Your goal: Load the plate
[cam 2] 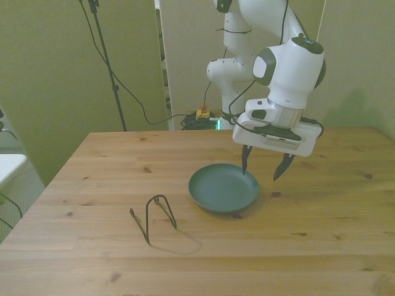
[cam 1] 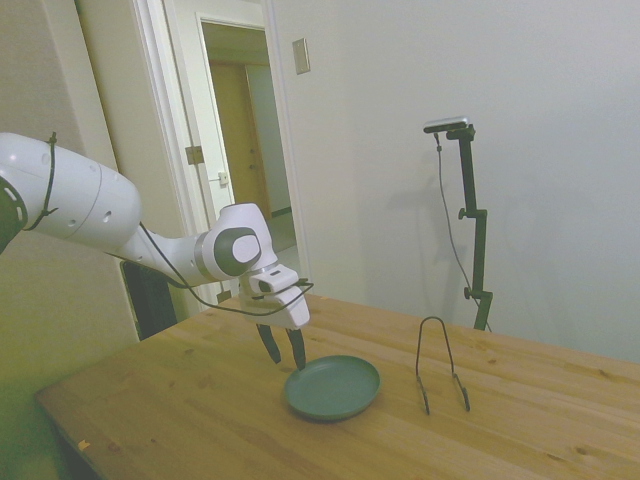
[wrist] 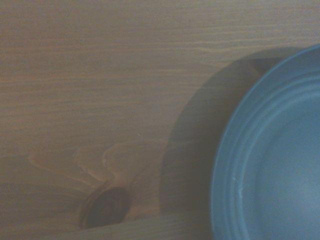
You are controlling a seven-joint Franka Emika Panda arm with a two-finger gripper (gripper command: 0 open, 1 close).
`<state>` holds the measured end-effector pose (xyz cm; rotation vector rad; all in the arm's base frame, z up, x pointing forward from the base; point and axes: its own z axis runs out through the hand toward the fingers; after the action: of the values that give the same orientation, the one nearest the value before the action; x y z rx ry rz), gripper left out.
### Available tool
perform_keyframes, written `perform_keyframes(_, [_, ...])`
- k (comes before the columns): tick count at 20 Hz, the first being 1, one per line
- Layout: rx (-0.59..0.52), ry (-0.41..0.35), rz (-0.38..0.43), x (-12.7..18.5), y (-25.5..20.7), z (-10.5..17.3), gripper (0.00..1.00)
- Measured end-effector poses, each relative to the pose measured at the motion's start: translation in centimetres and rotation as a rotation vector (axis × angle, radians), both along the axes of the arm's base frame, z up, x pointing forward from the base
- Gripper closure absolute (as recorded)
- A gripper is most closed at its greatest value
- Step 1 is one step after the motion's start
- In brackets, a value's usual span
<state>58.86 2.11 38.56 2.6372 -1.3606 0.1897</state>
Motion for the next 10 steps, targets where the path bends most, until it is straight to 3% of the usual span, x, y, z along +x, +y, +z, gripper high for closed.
perform_keyframes(7, [-0.053, 0.028, -0.011, 0.3, -0.7, -2.3, 0.0])
perform_keyframes(8, [-0.061, 0.028, -0.007, 0.3, -0.7, -2.3, 1.0])
perform_keyframes(10, [-0.074, 0.028, -0.001, 0.3, -0.8, -2.3, 1.0])
